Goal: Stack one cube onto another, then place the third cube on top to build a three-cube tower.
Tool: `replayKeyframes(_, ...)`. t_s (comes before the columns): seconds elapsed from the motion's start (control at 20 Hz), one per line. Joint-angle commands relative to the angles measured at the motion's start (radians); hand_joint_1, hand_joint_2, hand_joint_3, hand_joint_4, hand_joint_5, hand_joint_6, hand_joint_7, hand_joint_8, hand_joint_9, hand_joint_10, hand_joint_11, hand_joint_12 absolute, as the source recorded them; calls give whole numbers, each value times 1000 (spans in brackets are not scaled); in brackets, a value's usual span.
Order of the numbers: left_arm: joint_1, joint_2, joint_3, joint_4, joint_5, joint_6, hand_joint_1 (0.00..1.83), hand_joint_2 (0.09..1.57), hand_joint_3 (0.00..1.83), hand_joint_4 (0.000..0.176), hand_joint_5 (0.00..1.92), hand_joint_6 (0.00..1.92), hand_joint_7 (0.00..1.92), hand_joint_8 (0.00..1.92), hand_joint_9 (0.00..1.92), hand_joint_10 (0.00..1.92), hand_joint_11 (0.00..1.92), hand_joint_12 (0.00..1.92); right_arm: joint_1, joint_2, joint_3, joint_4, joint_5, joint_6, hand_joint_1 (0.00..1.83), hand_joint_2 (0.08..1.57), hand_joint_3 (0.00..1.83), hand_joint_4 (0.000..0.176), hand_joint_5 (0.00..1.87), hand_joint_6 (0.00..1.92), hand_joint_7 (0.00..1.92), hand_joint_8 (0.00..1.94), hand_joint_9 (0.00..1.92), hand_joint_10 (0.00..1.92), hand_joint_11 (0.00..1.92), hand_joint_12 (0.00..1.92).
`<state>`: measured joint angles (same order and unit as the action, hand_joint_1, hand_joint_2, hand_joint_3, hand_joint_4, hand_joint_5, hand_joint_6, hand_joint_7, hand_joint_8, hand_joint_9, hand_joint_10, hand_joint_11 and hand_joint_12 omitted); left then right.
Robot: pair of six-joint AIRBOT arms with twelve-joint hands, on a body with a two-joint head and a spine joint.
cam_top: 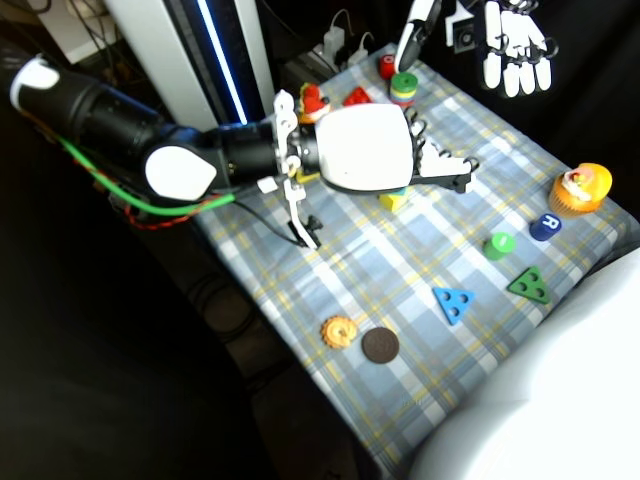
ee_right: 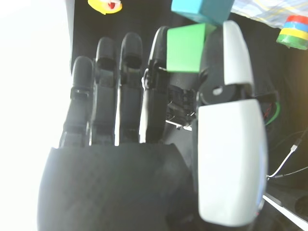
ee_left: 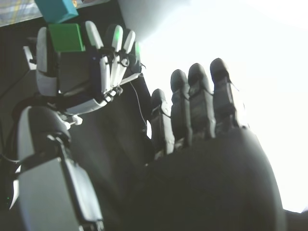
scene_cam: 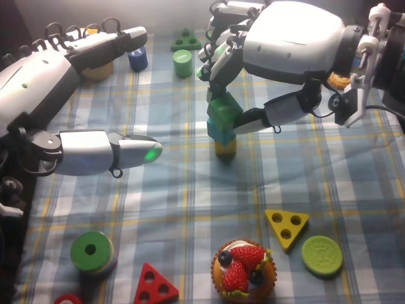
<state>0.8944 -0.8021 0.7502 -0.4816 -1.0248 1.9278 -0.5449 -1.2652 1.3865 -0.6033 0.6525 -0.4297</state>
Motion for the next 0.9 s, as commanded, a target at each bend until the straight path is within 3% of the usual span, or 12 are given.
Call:
replayKeyframes(0.0,-7,2,4,32,-119,-8,782,840,4,144,339,1,315,1,203,1,0,282,23,-2,2,36,100,3,1188,1043,1,0,1132,715,815,1,615,3,0,1071)
replayKeyframes(0.05,-7,2,4,31,-118,-8,800,833,0,135,351,2,322,2,212,3,0,308,23,-2,2,35,100,3,1185,1049,1,0,1114,745,811,1,617,2,5,1070)
replayKeyframes(0.35,-7,2,4,31,-120,-8,822,828,0,130,346,0,300,0,201,0,0,240,23,-1,4,35,100,3,1159,1067,1,0,1068,828,771,1,605,5,10,1079)
replayKeyframes(0.45,-6,2,4,31,-119,-8,814,814,0,140,345,0,313,3,225,6,0,257,23,0,4,35,100,3,1138,1069,0,0,1064,840,746,1,600,1,16,1099)
replayKeyframes(0.5,-6,2,4,30,-119,-8,805,818,0,142,338,0,307,0,222,3,0,231,23,0,4,35,100,3,1138,981,0,0,896,371,725,1,593,8,23,1101)
replayKeyframes(0.55,-6,2,4,30,-119,-8,801,819,0,143,335,0,304,0,219,1,0,224,23,0,4,35,100,3,1131,959,0,0,885,146,706,5,584,5,10,1118)
replayKeyframes(0.65,-6,2,4,30,-120,-8,799,806,0,142,338,1,307,2,219,1,0,249,23,0,4,35,100,3,1122,945,0,0,832,17,679,0,583,3,18,1178)
replayKeyframes(0.85,-6,2,3,30,-120,-8,793,805,0,141,336,0,308,1,216,1,0,247,23,0,3,35,100,3,1112,948,1,0,735,0,636,2,576,6,44,1186)
